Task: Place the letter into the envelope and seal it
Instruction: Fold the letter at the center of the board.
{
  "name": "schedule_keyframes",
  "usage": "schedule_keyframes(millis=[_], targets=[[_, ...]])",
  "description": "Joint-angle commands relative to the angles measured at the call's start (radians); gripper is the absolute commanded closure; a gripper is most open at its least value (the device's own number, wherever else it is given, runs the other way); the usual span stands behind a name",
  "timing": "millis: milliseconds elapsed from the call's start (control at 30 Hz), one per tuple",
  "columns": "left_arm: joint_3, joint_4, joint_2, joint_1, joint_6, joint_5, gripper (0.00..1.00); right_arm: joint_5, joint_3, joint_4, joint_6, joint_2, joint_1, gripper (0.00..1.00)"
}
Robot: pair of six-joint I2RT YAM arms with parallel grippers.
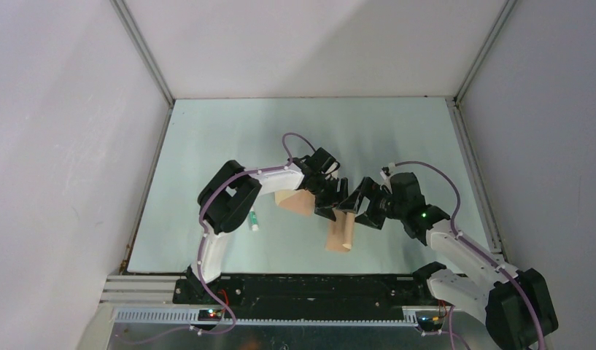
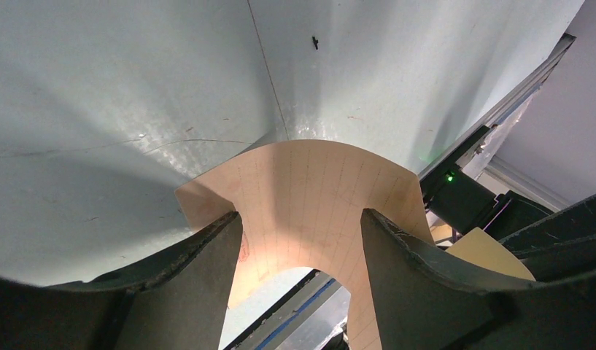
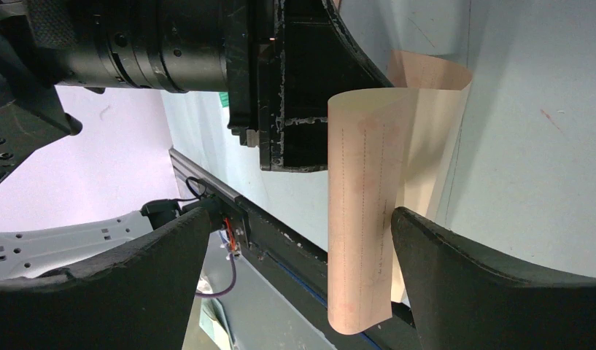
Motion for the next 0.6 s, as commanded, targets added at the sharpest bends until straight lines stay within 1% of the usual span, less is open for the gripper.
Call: schedule_keyframes(millis=[0,233,567], targets=[[-0.015,-0.070,0.032,0.005,0.057,-0.104,0.29,0.039,0.043,-0.011,-0.013,-0.047,0.007,0.03],[-0.039,-0.068,-0.005,0.005,0.059,-0.120,0.29,0.082,0.040,-0.080,-0.026,-0.117,0.007,0.03],[-0.054,-0.060,-0.016,0.006,0.052,-0.127,0.29,0.080,0.033,-0.067,-0.025,-0.142,0.023,0.03]])
